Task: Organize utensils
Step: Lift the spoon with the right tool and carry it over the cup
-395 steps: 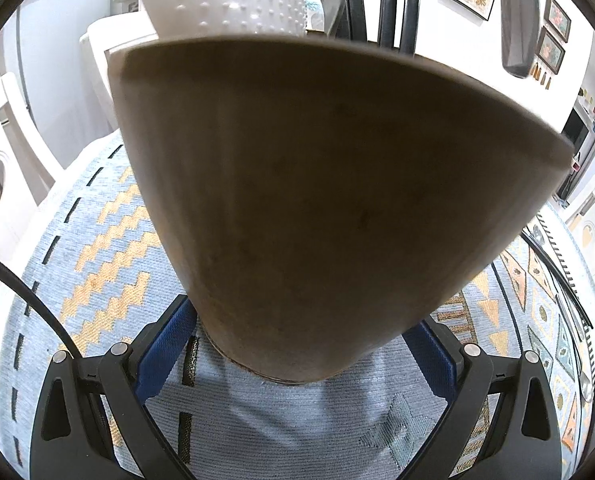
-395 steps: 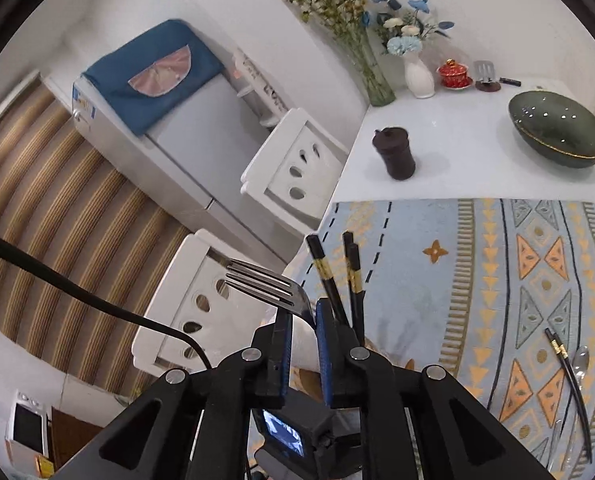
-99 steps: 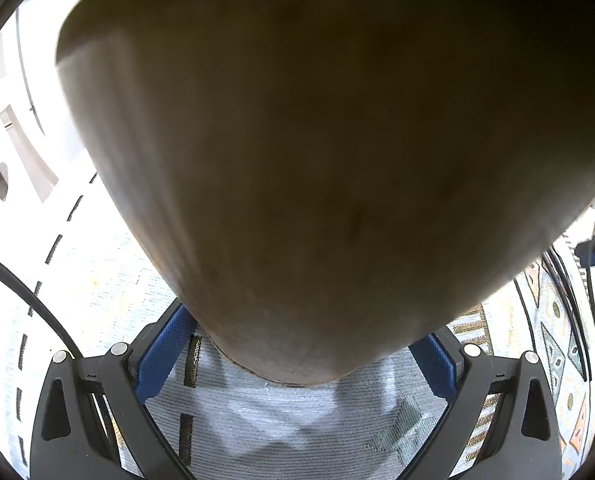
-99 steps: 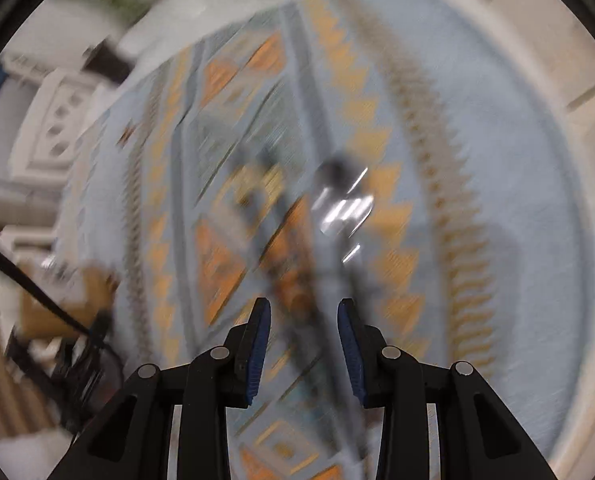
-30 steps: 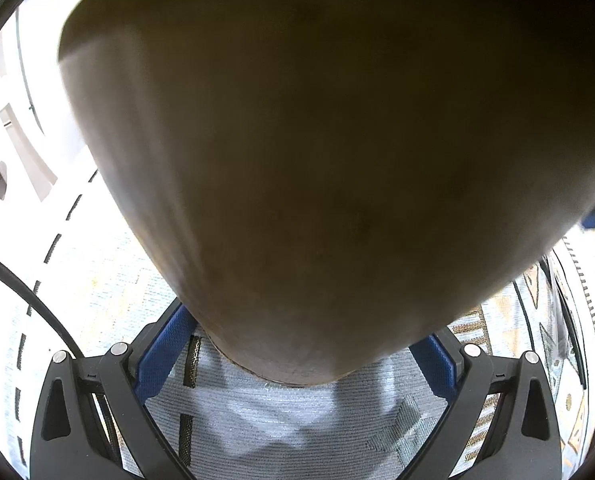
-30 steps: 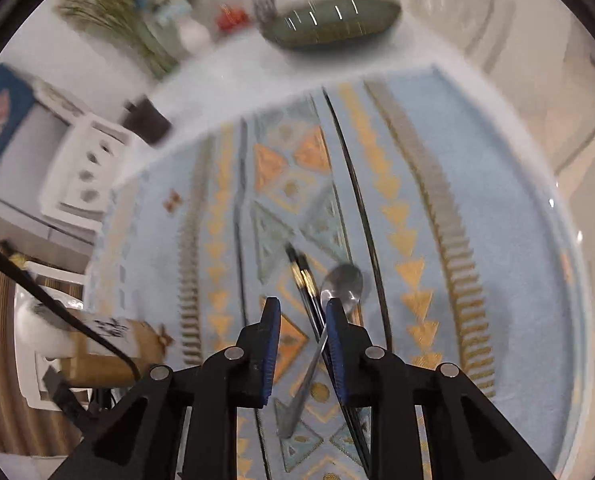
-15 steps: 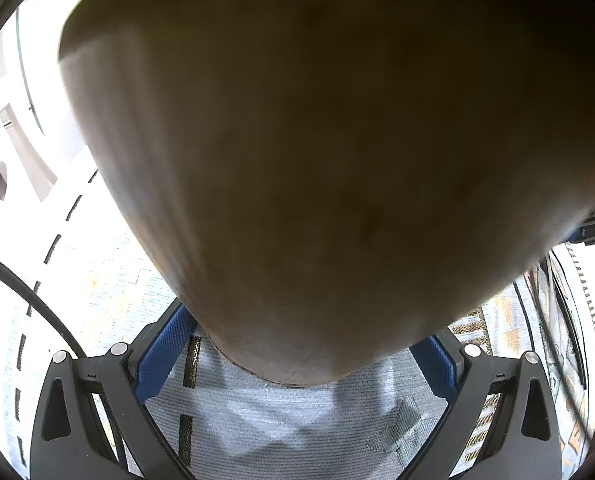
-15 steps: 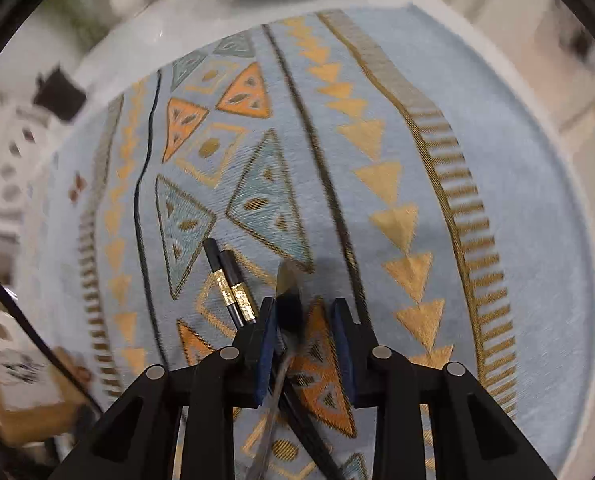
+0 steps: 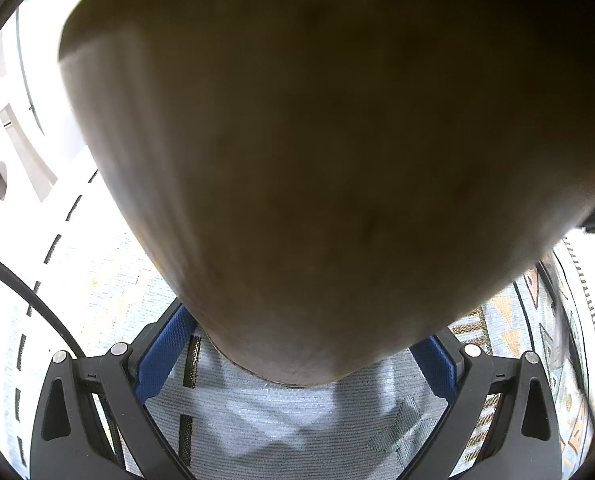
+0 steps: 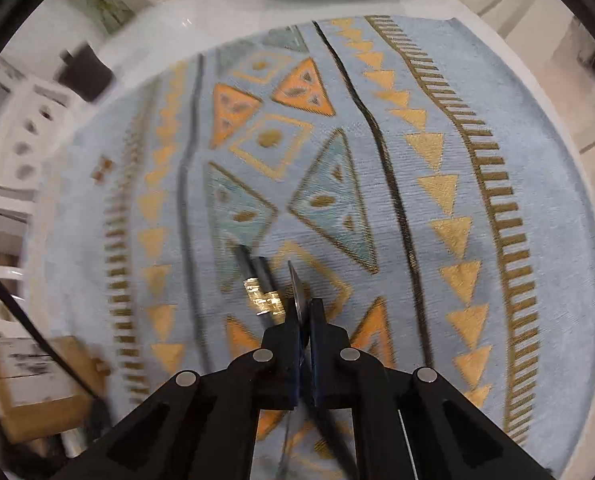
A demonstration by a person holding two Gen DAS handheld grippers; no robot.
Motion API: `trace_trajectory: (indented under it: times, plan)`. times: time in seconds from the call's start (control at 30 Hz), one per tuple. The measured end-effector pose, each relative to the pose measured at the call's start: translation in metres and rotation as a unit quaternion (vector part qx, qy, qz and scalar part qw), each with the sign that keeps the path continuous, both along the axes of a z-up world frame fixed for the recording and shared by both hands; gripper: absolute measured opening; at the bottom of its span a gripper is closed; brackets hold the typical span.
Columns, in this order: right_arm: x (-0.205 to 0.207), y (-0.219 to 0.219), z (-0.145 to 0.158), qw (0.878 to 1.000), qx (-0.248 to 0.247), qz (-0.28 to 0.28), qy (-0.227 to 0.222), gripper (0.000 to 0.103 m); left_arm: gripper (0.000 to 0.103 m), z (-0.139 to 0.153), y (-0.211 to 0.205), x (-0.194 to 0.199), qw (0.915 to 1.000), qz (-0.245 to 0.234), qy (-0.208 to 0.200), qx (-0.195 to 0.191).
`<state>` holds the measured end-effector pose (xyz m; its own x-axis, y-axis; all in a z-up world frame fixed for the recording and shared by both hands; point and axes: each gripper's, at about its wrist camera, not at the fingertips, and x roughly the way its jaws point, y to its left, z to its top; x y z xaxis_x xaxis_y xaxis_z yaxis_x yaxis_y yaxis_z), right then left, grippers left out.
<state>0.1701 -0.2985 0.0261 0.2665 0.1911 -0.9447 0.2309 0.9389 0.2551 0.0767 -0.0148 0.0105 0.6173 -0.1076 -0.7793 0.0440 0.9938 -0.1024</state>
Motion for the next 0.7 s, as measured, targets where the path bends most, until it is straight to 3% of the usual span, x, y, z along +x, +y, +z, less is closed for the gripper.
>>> trace_trajectory:
  times: [0.13,0.37,0.6,0.7]
  plan:
    - [-0.020,0.001,0.054,0.994,0.042,0.026,-0.101,0.004,0.100,0.000,0.000,0.000,1.0000,0.000,0.000,0.000]
    - [-0.043,0.024,0.154,0.967,0.048,0.061,-0.242,0.004,0.100,0.000,0.000,0.000,1.0000,0.000,0.000,0.000]
    - [-0.049,0.081,0.222,0.937,0.084,0.072,-0.333,0.004,0.100,0.000,0.000,0.000,1.0000,0.000,0.000,0.000]
    - [-0.047,0.115,0.232,0.926,0.089,0.073,-0.360,0.004,0.100,0.000,0.000,0.000,1.0000,0.000,0.000,0.000]
